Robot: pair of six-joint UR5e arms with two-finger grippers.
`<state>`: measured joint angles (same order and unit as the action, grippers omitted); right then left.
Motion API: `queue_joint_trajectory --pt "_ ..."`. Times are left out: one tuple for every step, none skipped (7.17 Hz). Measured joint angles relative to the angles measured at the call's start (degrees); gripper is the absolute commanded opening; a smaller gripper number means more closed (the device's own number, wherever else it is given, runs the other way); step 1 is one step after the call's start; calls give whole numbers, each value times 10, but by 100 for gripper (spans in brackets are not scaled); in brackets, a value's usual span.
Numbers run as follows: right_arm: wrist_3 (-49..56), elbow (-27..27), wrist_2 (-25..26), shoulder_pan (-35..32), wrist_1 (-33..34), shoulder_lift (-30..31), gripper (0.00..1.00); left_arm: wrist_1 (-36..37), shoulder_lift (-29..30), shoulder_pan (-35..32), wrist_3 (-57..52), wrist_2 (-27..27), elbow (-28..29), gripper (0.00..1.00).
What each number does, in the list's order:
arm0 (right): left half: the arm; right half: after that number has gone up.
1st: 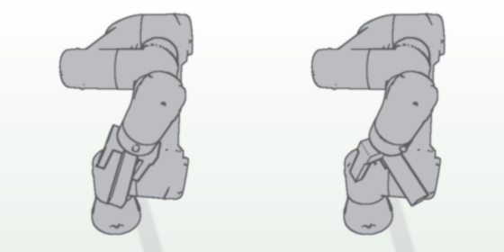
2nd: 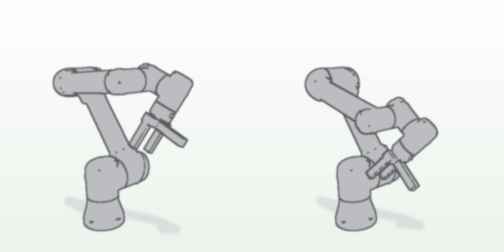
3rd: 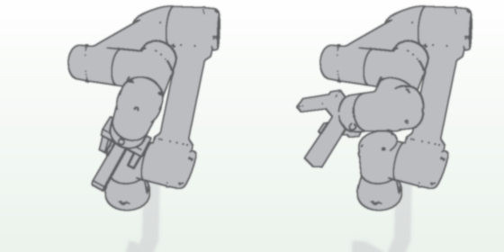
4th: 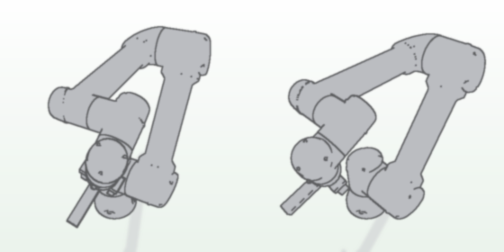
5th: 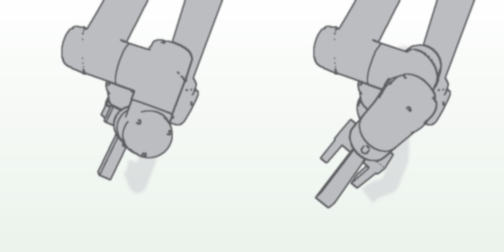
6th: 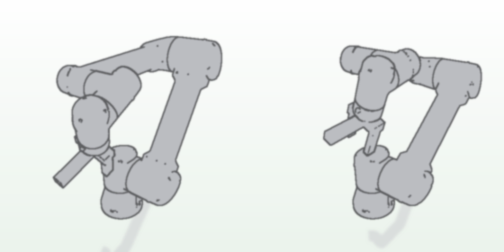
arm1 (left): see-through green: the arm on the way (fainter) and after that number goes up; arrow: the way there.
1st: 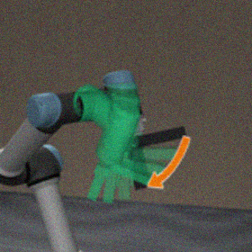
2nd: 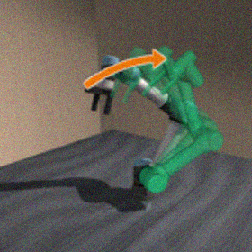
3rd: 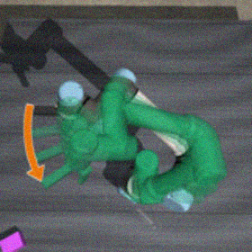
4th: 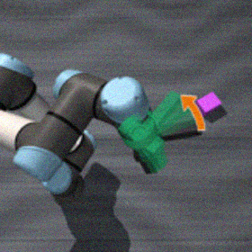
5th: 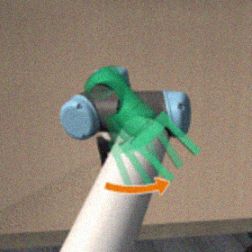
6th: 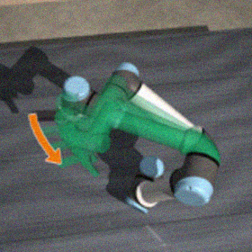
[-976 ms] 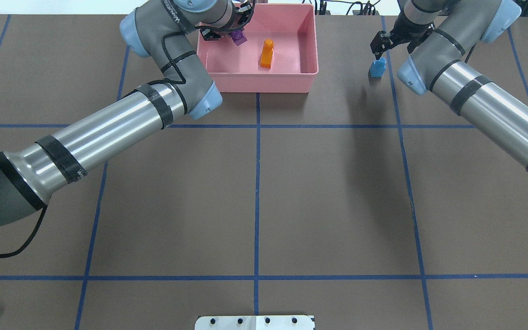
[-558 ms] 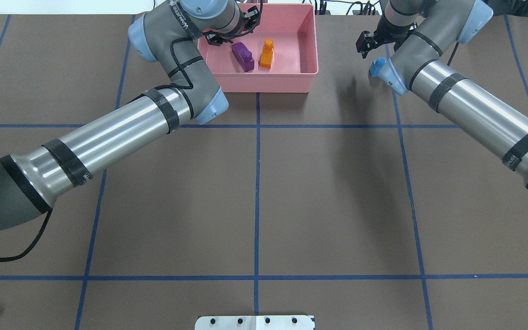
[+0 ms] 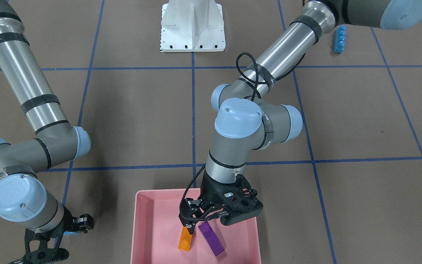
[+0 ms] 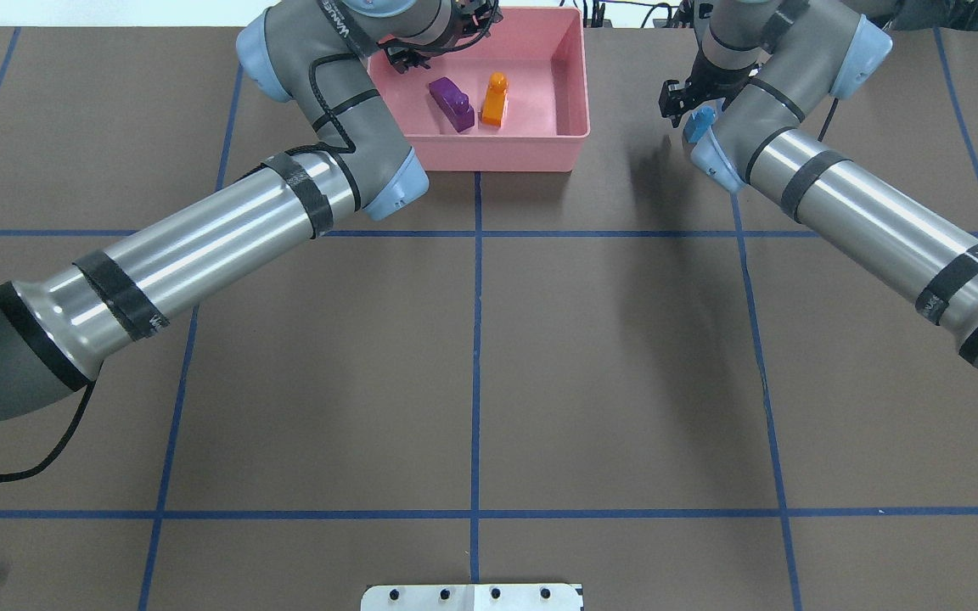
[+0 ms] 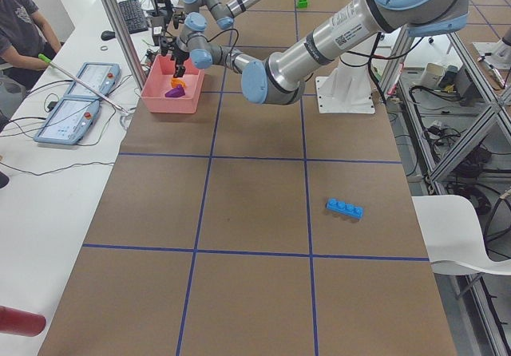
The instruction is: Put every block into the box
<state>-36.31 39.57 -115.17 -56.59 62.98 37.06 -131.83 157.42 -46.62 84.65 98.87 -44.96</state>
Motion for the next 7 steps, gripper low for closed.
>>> queue_joint_trajectory --pt "0 -1 -2 0 0 1 0 19 0 -7 0 11 -20 100" --pt "0 -1 -3 -1 0 2 0 57 0 -18 -1 30 -47 100" --pt "3 2 -4 -4 0 3 0 95 0 -35 -3 60 -77 100" --pt "9 10 -12 -12 2 3 0 136 -2 -59 -8 101 -118 100" --pt "12 34 -35 -23 7 10 0 196 -20 -81 -33 134 -179 100" --pt "13 86 -60 -34 20 28 0 285 -67 -95 -92 151 -273 100" --pt "11 147 -73 -42 42 45 0 374 -141 -99 -170 157 -388 100"
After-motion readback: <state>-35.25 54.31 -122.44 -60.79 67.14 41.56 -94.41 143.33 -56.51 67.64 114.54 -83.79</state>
